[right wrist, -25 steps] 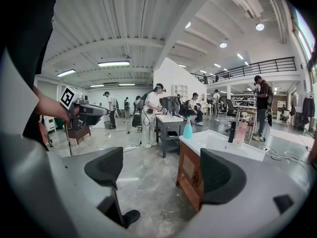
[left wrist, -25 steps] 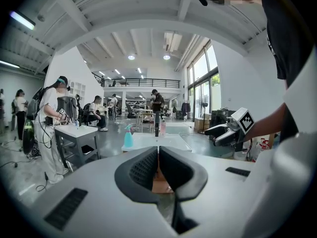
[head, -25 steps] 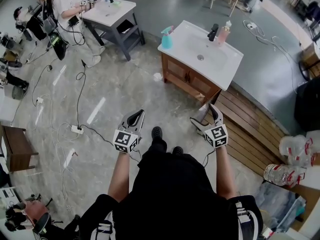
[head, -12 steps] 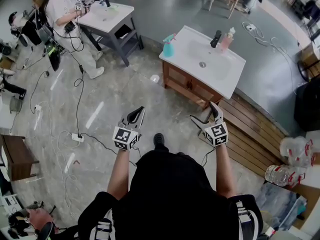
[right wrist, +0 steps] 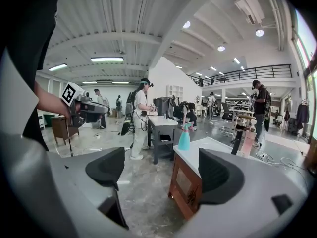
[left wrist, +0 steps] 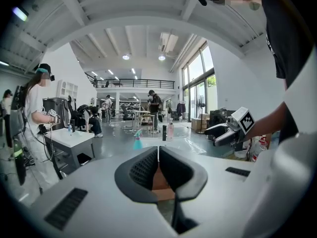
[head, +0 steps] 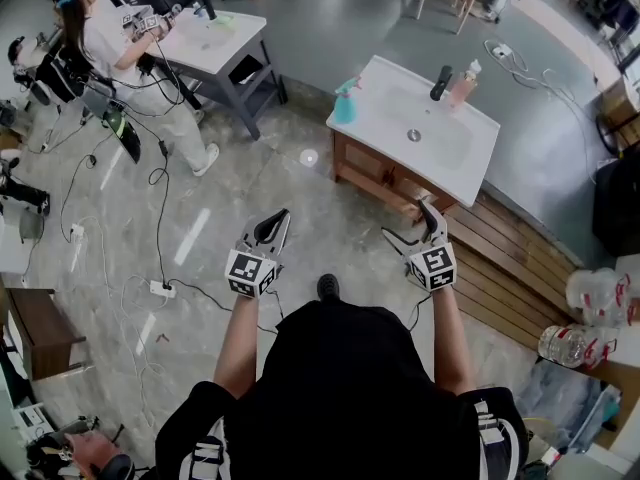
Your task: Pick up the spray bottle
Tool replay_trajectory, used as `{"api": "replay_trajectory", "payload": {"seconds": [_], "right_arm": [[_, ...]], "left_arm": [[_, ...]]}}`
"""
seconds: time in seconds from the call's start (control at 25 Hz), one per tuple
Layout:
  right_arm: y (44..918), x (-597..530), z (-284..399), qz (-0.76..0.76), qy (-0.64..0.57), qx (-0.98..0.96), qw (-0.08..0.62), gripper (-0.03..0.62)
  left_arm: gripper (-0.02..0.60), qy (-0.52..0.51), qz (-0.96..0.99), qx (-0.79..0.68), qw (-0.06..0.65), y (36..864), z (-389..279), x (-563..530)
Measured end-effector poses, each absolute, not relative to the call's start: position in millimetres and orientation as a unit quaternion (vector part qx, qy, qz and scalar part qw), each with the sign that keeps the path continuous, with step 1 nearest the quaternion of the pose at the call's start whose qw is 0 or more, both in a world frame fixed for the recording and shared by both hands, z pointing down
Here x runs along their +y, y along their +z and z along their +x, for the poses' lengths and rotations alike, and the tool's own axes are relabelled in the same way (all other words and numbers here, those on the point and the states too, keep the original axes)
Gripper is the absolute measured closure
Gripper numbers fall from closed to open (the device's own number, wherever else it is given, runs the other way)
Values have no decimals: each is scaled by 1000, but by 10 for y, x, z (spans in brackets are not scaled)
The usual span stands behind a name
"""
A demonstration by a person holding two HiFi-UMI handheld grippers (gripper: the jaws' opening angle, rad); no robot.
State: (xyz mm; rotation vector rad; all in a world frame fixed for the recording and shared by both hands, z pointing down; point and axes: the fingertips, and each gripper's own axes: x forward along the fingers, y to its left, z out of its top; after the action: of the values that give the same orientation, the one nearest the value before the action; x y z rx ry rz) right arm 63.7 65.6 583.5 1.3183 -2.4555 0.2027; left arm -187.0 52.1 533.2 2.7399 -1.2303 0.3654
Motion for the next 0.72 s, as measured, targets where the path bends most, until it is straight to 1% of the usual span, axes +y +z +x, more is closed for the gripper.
{"api": "replay_trajectory", "payload": {"seconds": [0.08,0.56,0.72], "right_arm": [[5782,554,551,470,66,-864,167,115],[5816,253,7,468,61,-867,161,118],[5847,273,-50,467,60,-867,165,120]], "left_arm": [[554,122,905,-402,59,5341,-1949,445],[554,126,907,-400,51,5386,-2427,178],[554,121,904,-407,57,5418,-2506,159]]}}
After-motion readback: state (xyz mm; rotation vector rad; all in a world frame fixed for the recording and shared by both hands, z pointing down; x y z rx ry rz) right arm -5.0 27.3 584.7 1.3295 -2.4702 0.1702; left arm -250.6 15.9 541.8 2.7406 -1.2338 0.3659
